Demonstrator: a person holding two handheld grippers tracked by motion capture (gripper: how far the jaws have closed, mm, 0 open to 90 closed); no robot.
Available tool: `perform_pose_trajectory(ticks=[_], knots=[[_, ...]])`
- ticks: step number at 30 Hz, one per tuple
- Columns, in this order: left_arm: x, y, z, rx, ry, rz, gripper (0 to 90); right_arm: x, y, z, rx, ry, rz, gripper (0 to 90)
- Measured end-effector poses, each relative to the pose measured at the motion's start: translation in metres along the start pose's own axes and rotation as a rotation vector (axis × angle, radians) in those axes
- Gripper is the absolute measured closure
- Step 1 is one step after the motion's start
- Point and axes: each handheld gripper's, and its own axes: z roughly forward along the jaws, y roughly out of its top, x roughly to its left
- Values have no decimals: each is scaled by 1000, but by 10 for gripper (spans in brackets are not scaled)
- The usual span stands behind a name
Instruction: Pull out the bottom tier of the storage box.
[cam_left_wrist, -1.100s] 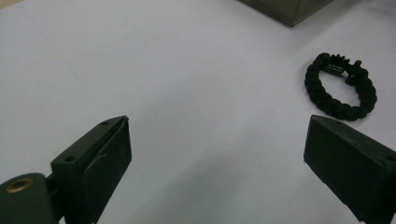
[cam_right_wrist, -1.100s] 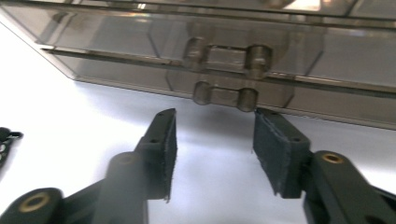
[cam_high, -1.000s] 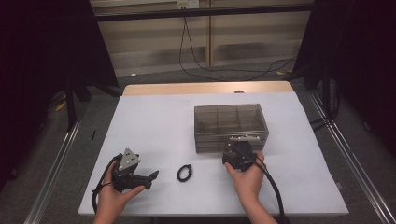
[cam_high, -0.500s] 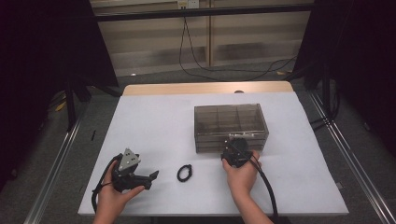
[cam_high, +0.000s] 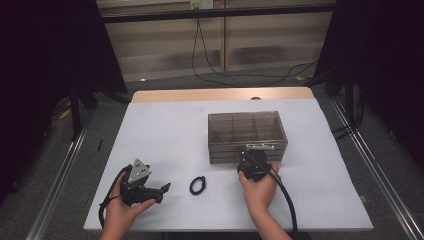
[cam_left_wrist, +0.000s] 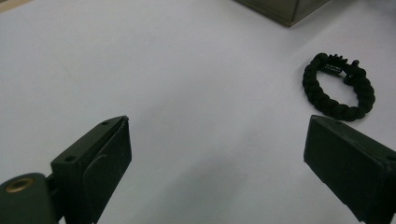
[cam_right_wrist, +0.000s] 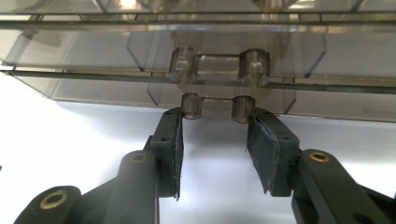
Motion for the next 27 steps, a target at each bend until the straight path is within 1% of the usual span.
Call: perform_pose_trajectory(ticks=[5,9,10,11,13,14,16,17,21,22,24,25,26,27], knots=[[-1,0,0,-1,-7,-2,78,0,-5,-4,-1,4,-13,569],[-3,1,2,0,-13,4,78,-1,-9,-4,-9,11,-12,568],[-3,1,2,3,-11,6,78,-1,-10,-4,-10,11,-25,564],[-5,1,3,2,-14,-3,77,-1,-11,-3,-12,13,-23,559],[-5,2,3,3,-12,4,77,-3,-12,-3,-16,28,-34,513],[-5,2,3,3,-12,4,77,-3,-12,-3,-16,28,-34,513],[-5,2,4,7,-17,4,78,-3,-13,-6,-30,33,-35,450],[-6,2,5,7,-20,-5,77,-3,-13,-7,-20,41,-42,409],[-7,3,7,21,-27,-7,77,-7,-12,-10,-21,46,-44,400],[-8,3,8,17,-31,-9,77,-9,-12,-11,-22,51,-40,395],[-12,6,10,22,-35,-17,77,-13,-11,-13,-26,52,-51,382],[-13,7,11,21,-42,-29,77,-15,-11,-14,-25,52,-50,374],[-13,7,11,21,-42,-29,75,-15,-11,-14,-25,52,-50,374],[-14,10,12,25,-57,-28,75,-19,-11,-16,-31,54,-46,368]])
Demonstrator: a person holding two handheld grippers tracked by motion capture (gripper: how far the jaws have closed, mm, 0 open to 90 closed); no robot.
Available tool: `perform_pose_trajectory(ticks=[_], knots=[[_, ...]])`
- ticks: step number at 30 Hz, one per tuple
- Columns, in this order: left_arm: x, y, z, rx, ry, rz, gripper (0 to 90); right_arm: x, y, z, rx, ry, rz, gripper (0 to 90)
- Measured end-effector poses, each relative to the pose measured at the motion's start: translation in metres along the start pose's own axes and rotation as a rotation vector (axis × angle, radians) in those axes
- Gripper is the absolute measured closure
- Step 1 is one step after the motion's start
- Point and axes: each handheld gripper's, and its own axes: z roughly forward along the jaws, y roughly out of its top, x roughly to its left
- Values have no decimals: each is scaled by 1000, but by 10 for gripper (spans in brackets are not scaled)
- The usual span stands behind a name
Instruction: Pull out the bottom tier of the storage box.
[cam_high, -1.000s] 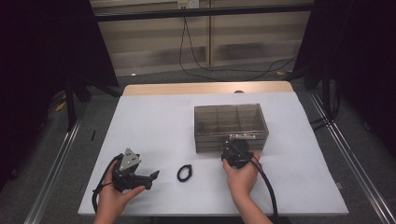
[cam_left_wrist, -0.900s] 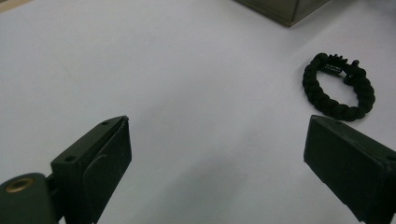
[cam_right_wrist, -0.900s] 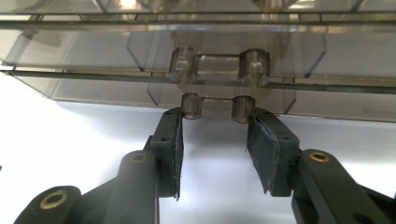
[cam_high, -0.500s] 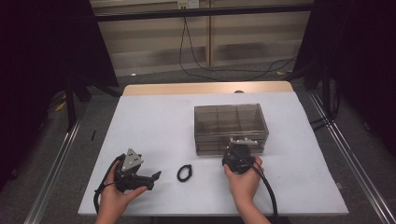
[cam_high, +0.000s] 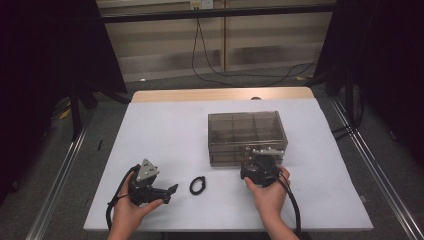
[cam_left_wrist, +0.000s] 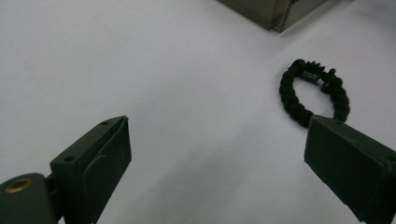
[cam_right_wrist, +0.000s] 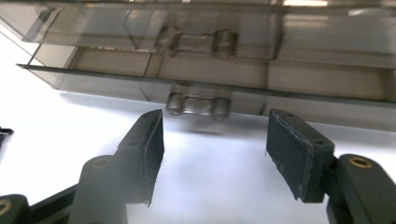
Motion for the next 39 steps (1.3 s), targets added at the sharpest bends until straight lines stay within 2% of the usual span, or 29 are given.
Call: perform_pose_trajectory(ticks=[7,12,14,18,27,28,33,39], knots=[[-8,7,4,4,-29,-20,75,-12,1,-6,-10,1,11,359],[-17,14,10,17,-55,-14,75,-20,-1,-8,-8,11,-12,352],[-20,18,14,9,-71,-26,75,-23,-1,-10,-12,14,-15,351],[-22,23,16,5,-79,-44,75,-29,-1,-11,-18,17,-18,340],[-26,31,20,17,-88,-42,75,-38,-2,-12,-22,44,-35,315],[-28,32,23,16,-87,-65,75,-41,-3,-12,-27,49,-41,308],[-29,37,26,19,-96,-82,79,-48,-3,-14,-32,61,-49,302],[-32,44,36,38,-99,-67,91,-56,-4,-15,-31,71,-52,298]])
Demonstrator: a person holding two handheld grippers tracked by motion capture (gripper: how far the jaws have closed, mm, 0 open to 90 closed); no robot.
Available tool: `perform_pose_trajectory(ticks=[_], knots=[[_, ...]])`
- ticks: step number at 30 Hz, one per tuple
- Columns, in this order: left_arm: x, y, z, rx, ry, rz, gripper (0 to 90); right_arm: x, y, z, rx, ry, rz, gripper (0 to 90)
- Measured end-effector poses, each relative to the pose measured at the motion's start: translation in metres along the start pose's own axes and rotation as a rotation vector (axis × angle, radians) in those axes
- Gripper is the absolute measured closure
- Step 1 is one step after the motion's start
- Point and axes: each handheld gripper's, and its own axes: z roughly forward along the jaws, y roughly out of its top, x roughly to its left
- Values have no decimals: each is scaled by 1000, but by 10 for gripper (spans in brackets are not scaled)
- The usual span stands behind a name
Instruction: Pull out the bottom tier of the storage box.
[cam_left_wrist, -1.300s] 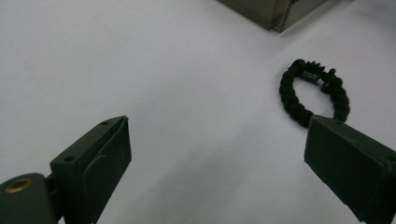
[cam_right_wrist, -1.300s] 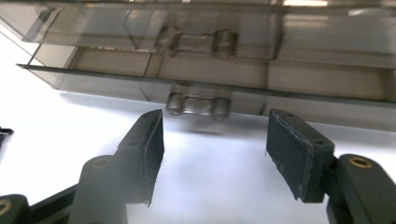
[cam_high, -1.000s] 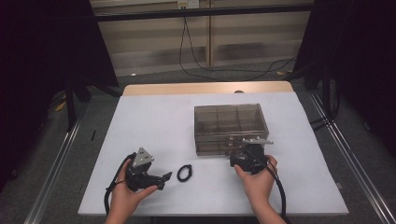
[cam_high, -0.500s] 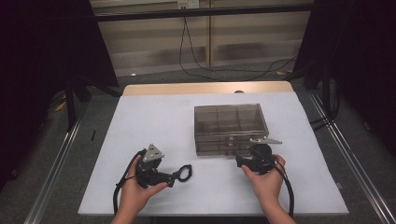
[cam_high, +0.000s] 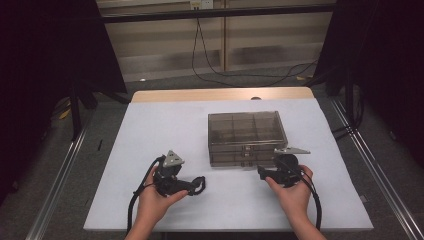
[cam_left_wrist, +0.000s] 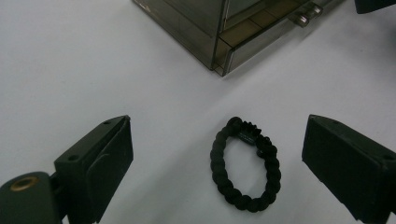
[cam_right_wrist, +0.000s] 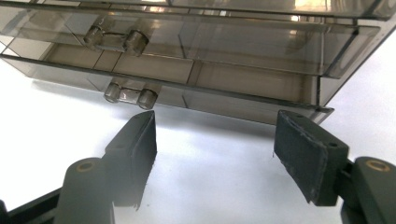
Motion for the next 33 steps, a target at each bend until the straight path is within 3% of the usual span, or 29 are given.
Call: perform_pose_trajectory(ticks=[9,12,15,23,33], knots=[[-5,9,11,29,-26,-9,141,-8,-2,0,-15,50,-27,298],[-6,13,15,31,-37,-33,154,-10,-2,0,-17,69,-37,304],[-8,19,18,52,-43,-17,202,-13,-3,0,-26,89,-40,324],[-9,22,29,56,-49,-4,284,-20,-4,-1,-44,98,-53,348],[-8,25,39,60,-63,-35,326,-25,-4,0,-64,93,-75,367]])
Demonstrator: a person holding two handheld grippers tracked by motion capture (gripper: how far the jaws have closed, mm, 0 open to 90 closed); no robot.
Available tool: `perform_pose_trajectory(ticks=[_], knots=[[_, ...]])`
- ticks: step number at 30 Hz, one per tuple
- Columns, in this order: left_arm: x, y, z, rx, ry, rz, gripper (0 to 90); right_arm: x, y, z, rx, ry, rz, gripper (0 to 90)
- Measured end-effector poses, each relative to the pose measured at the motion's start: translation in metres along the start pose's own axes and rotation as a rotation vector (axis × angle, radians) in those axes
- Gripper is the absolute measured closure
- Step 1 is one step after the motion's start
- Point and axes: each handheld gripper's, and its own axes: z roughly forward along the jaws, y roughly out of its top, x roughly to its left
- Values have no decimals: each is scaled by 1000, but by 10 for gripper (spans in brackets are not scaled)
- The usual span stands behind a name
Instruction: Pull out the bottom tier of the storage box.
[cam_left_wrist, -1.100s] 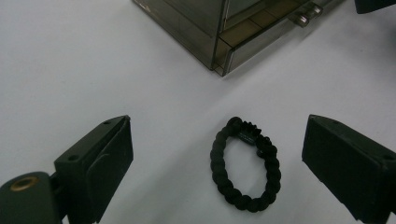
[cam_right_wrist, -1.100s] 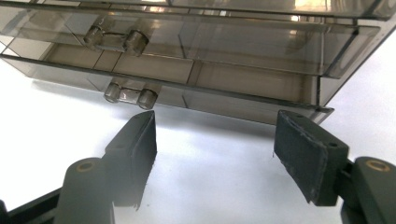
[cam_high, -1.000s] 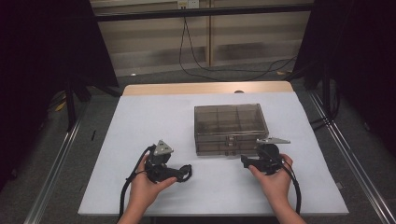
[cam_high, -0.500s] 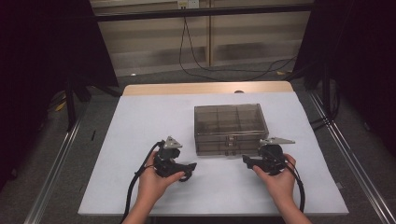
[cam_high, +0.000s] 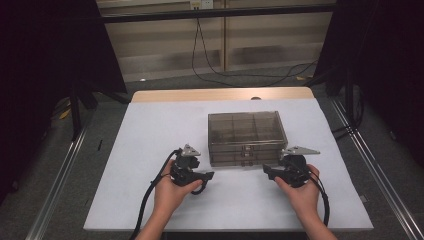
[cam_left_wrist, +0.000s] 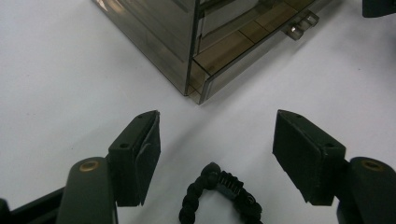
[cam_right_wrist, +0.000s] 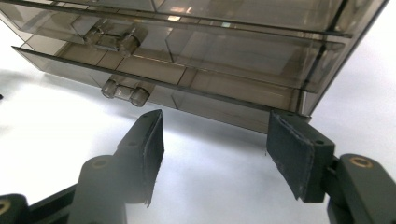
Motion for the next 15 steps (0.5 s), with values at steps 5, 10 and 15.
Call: perform_pose_trajectory(ticks=[5,10,15], knots=[[1,1,2,7,6,-5,322,-1,0,-2,3,-13,10,367],[2,1,7,20,-3,8,329,-9,-2,-3,1,-28,17,365],[1,2,10,12,0,-1,337,-16,-3,-3,8,-46,23,364]])
